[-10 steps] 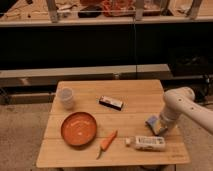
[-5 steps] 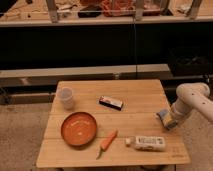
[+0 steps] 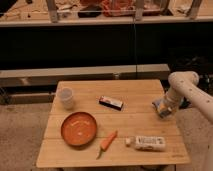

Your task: Wipe the white sponge on the table

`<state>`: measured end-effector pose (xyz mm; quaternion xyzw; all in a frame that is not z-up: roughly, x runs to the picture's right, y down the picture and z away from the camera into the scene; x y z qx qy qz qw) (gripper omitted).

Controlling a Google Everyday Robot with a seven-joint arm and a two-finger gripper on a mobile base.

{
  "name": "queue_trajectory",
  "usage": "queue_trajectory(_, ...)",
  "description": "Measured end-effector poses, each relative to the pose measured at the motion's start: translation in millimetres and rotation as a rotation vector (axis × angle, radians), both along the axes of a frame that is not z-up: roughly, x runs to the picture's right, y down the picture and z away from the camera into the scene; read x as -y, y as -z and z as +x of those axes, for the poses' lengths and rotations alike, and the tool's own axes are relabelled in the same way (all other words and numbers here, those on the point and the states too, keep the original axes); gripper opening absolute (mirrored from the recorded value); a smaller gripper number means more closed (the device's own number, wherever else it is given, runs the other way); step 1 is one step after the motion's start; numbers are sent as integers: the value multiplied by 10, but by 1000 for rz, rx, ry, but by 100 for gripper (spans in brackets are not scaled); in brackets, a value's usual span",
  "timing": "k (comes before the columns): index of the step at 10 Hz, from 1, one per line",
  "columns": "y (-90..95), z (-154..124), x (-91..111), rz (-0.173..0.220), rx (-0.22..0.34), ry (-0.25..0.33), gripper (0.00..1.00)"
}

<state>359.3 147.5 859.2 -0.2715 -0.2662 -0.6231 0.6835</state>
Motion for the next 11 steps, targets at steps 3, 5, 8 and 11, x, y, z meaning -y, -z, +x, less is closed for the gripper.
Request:
queue_trajectory(3,-231,-434,-51,-27,36,14,38)
queue_trajectory(5,-323,-756,-124,-35,75,42,38)
queue_trajectory(8,-225,-1193,-285,-39,164,120,38)
queue_trajectory(11,-51,-1242,-476,-44,215,180,38)
